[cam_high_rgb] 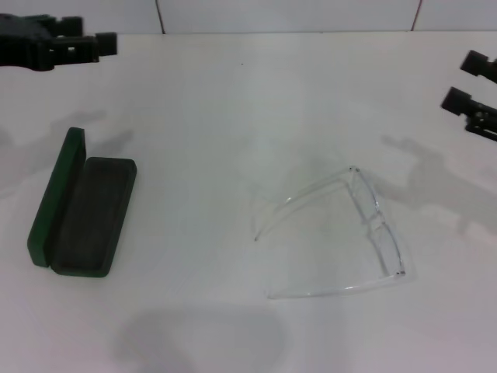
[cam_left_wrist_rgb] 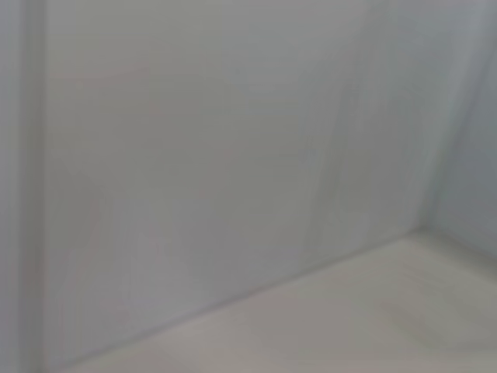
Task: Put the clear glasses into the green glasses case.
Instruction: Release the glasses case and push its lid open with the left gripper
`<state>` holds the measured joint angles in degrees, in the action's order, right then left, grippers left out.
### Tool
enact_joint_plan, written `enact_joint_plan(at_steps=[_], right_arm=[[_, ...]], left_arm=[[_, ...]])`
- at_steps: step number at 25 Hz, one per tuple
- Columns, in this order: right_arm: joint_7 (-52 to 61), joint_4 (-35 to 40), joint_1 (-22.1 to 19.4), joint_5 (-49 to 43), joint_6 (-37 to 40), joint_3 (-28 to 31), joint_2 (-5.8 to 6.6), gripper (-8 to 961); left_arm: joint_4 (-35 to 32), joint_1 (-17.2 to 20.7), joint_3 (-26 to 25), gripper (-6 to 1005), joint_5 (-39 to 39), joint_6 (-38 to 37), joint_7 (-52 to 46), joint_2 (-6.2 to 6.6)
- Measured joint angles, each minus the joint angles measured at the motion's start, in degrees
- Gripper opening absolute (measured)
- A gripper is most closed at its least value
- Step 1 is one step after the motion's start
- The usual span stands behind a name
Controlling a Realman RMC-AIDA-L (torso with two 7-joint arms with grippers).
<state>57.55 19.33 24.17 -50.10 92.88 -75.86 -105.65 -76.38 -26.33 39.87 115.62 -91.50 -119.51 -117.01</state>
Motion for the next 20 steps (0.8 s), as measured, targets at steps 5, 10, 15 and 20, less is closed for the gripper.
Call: enact_joint_plan(at_steps=[5,10,15,20], right_arm=[[-1.3,-0.2,-0.4,0.0,-0.2,0.5,-0.27,807],[-2.9,-0.1,-0.1,0.0,-0.3,0.6,-0.31,806],[-5.0,0.1,0.1,0.0,-0.3,0.6,-0.03,805],[-7.3,0.2,0.2,0.0,-0.3,0.6,-0.02,804]], left_arm=[[-17.2,0.5,9.7,815,21.3,0.9,-19.3,-2.49],[-21.3,1.8,20.7,789,29.5,0.6,-31.5,-2.33],[-23.3,-0.1,26.4,784,37.4,-3.7,-40.8,-2.26],[-21.9,-2.4,29.2,785,43.0,-5.6,-45.3,-2.34]])
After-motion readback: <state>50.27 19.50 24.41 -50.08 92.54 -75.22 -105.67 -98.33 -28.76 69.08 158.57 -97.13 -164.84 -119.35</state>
